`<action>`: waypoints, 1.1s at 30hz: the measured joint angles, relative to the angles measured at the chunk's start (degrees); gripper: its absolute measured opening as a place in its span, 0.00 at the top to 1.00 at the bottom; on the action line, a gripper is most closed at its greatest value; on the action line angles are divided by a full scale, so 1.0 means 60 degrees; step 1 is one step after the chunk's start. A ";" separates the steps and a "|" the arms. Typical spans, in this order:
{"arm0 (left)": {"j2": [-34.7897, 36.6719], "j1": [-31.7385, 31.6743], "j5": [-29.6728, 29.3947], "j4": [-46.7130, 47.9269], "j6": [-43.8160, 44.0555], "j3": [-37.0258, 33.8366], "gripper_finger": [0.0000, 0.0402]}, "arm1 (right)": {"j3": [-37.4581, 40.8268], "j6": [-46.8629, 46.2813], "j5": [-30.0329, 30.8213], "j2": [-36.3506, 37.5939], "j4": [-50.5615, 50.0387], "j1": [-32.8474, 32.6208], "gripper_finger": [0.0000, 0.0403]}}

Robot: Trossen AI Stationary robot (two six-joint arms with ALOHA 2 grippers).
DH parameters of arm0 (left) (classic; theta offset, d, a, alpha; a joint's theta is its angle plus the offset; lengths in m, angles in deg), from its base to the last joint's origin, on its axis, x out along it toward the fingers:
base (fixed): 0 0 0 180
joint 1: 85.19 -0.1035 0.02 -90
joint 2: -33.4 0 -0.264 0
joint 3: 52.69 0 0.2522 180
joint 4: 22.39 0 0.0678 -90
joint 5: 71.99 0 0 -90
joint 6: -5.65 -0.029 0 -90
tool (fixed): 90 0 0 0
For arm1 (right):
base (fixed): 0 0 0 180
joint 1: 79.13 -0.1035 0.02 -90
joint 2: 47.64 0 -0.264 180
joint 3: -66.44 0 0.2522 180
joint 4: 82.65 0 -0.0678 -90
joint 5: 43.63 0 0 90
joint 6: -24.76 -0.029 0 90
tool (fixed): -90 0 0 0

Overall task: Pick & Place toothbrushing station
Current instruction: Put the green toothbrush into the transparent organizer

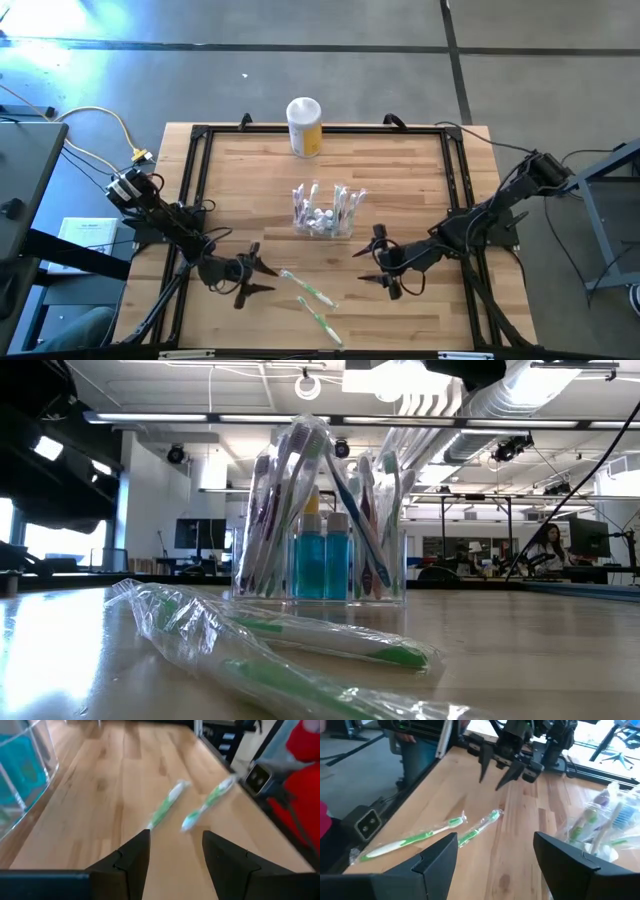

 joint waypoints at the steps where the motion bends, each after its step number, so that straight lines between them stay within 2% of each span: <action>1: -0.0003 0.0000 0.0003 0.0159 0.0036 0.0000 0.56 | 0.0000 0.0020 -0.0069 0.0000 0.0002 0.0000 0.37; 9: -0.0003 -0.0629 0.0358 0.1095 0.0284 0.0004 0.56 | 0.0000 -0.0411 -0.0087 0.0000 -0.0006 -0.0091 0.37; 17: -0.0003 -0.1808 0.2165 0.1671 -0.0358 0.0004 0.56 | 0.0000 -0.1047 -0.0083 0.0000 0.0081 -0.0091 0.37; 26: -0.0003 -0.2665 0.3104 0.1638 -0.1749 0.0004 0.56 | 0.0000 -0.1131 -0.0079 0.0000 0.0089 -0.0091 0.37; 33: -0.0003 -0.3166 0.4300 0.1632 -0.2011 0.0007 0.56 | 0.0000 -0.1609 -0.0079 0.0004 0.0092 -0.0091 0.37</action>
